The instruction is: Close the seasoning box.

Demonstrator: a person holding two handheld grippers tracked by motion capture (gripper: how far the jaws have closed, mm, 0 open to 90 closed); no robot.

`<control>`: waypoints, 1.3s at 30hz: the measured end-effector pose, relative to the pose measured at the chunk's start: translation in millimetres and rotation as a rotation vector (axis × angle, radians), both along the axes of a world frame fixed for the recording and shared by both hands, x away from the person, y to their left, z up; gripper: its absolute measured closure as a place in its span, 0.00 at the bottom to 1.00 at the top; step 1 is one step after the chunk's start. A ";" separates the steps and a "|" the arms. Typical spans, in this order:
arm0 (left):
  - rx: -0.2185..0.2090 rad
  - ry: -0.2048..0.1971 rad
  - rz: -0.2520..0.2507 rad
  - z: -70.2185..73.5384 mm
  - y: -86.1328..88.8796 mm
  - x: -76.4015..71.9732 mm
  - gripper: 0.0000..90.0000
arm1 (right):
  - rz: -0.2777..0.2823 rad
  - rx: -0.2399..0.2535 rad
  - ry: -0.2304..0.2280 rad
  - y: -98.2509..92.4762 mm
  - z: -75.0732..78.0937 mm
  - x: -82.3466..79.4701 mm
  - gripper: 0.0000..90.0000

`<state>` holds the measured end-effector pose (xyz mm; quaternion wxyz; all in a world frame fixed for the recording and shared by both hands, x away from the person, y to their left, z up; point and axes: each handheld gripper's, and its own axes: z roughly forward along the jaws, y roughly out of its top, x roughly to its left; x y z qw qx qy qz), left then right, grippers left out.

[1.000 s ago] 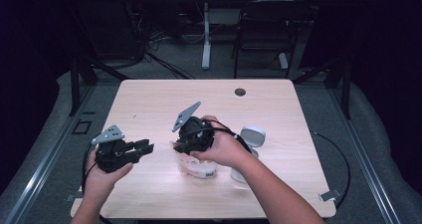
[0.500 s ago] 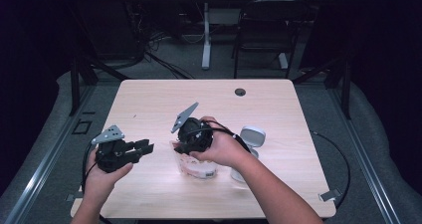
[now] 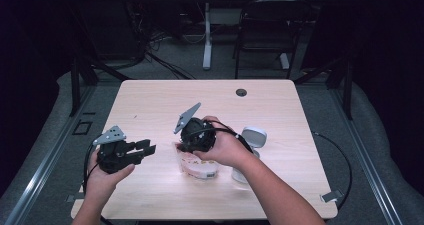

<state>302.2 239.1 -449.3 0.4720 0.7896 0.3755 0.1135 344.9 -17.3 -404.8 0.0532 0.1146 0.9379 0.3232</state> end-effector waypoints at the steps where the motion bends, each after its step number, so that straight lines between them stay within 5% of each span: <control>1: 0.000 -0.002 -0.002 0.1 0.4 0.3 0.70 | -0.003 0.000 -0.002 -1.1 0.2 -0.3 0.99; 39: 0.025 -0.010 -0.105 -13.8 -23.7 1.2 0.55 | -0.012 0.207 -0.057 -53.8 23.0 -16.6 1.00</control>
